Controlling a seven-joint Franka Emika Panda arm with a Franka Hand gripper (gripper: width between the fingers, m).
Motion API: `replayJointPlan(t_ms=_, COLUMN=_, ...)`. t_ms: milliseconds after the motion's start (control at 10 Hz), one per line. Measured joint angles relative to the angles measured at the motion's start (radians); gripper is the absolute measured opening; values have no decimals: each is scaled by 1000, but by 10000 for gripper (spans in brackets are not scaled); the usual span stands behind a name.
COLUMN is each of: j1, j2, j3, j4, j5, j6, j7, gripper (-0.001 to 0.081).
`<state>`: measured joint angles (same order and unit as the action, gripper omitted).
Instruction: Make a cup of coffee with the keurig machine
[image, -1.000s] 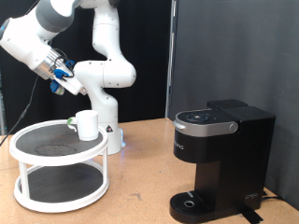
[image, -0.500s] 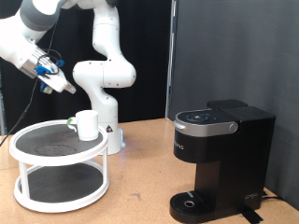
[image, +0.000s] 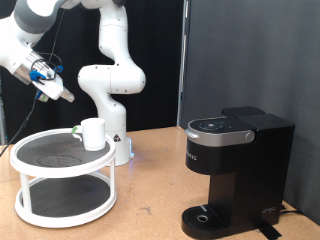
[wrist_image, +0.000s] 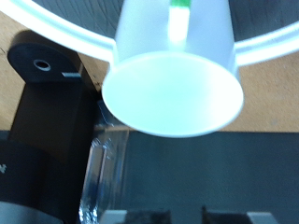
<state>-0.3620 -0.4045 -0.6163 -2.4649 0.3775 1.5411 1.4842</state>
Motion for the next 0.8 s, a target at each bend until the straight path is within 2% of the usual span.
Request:
replayJointPlan(t_ms=200, j1=1, j2=21, j3=2, j4=-16, j5=0, j6=60, j7=-9, gripper=0)
replayJointPlan(t_ms=300, j1=2, j2=33, j3=3, j4=-27, j5=1, j6=92, j7=-10, gripper=97)
replayJointPlan(t_ms=400, j1=5, j2=46, j3=5, j4=-43, j5=1, j6=126, j7=-10, gripper=97)
replayJointPlan(t_ms=600, j1=8, j2=71, j3=15, j4=-80, j5=1, j6=185, j7=-16, gripper=465)
replayJointPlan(t_ms=700, j1=11, j2=82, j3=22, j4=-99, j5=-1, j6=209, j7=-18, gripper=465)
replayJointPlan(t_ms=800, j1=13, j2=95, j3=30, j4=-116, j5=-1, j6=224, j7=-21, gripper=601)
